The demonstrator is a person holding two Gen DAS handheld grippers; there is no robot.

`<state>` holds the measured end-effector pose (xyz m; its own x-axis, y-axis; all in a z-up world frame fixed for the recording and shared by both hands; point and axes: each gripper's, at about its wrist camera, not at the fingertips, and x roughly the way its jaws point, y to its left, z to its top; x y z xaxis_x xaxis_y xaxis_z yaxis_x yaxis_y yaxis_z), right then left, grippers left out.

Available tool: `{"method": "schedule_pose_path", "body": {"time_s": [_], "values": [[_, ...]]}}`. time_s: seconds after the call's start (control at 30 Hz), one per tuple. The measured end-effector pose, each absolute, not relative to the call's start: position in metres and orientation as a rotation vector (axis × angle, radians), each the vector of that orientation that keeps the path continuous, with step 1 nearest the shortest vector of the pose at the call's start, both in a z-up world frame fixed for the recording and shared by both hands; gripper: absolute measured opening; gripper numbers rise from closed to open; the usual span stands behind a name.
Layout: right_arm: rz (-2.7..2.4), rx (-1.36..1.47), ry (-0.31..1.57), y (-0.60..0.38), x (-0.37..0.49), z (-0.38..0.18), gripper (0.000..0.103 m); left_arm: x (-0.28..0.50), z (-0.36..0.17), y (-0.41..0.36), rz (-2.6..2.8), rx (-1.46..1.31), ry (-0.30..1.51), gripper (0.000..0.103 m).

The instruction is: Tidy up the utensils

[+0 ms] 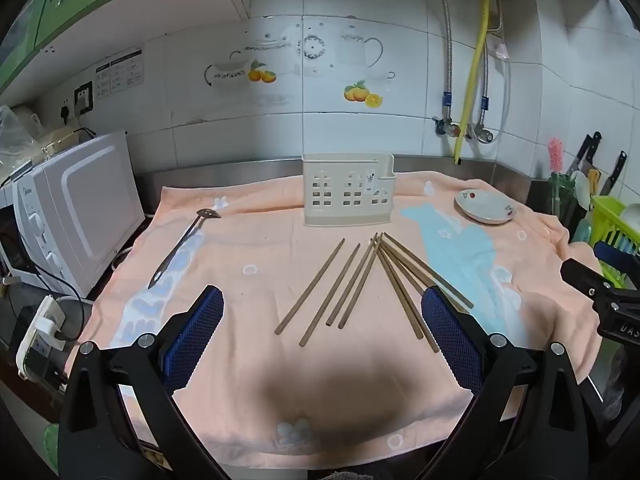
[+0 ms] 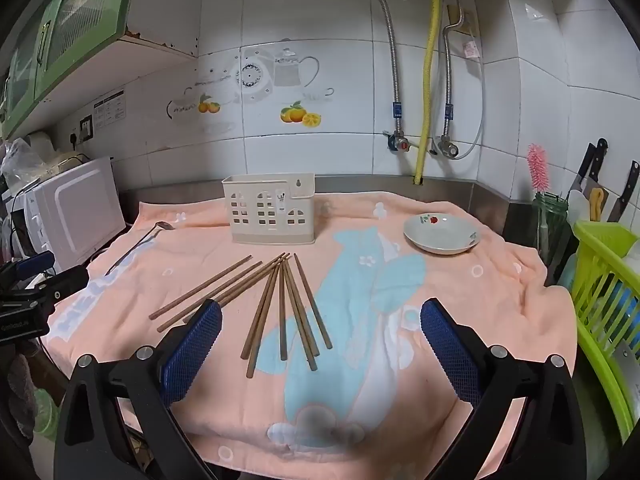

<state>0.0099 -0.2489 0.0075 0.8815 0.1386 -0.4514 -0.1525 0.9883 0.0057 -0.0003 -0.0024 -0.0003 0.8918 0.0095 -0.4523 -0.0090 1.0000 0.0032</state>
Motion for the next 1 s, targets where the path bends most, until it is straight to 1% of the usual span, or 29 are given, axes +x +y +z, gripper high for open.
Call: {"method": "schedule_pose_path", "body": {"time_s": [1.0], "values": [[0.154, -0.027, 0.484, -0.250, 0.003, 0.013, 0.096, -0.006, 0.001, 0.002, 0.006, -0.010, 0.494, 0.097]]}}
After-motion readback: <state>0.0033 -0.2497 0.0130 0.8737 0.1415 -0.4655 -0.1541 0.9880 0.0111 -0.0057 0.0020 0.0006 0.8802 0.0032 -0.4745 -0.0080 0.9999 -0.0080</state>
